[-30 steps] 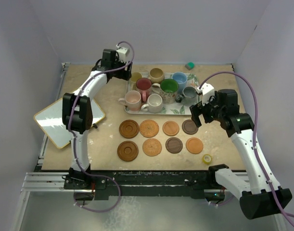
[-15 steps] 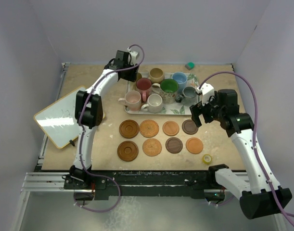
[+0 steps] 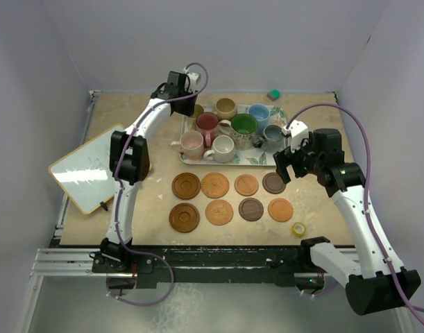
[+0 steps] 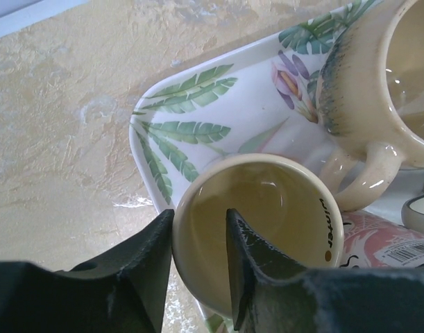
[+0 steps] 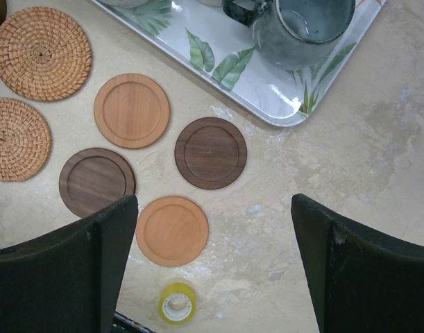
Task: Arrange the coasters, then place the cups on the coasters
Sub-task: Pick up the cup from the tray.
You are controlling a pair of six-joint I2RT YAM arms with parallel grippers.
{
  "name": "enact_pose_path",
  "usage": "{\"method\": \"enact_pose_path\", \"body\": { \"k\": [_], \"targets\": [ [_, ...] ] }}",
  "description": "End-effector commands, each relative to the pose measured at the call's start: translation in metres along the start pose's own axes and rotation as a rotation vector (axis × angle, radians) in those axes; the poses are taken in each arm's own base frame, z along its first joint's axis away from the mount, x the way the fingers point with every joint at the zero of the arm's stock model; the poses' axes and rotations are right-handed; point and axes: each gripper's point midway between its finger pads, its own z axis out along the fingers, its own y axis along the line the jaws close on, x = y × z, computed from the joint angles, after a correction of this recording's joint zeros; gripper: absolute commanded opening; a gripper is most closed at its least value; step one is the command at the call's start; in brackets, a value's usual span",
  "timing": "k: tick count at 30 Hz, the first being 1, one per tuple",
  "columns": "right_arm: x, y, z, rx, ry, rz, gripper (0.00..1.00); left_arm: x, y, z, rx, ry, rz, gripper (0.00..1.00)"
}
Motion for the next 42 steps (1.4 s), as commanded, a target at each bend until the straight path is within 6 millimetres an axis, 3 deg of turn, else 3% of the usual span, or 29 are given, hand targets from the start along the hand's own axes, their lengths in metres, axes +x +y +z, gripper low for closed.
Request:
{"method": "enact_pose_path", "body": {
  "k": [1,12,21,24,42],
  "targets": [
    [-0.006,0.000,0.000,-0.002,-0.023,-0.011,0.93,-0.024,-0.002,-0.003,-0.004,-0.059,-0.010,0.29],
    [-0.004,-0.001,0.000,0.001,-0.013,-0.008,0.93,-0.021,-0.002,0.004,0.005,-0.054,-0.003,0.18],
    [0.000,0.002,0.000,-0.014,0.002,-0.006,0.93,-0.034,-0.004,-0.002,0.021,-0.089,0.029,0.04],
    [0.001,0.003,0.001,-0.018,0.009,-0.005,0.93,-0.041,-0.002,-0.006,0.018,-0.107,0.065,0.03],
    [-0.001,0.002,-0.002,-0.005,-0.004,0.004,0.92,-0.102,0.003,-0.074,-0.005,-0.261,0.176,0.03]
  ]
}}
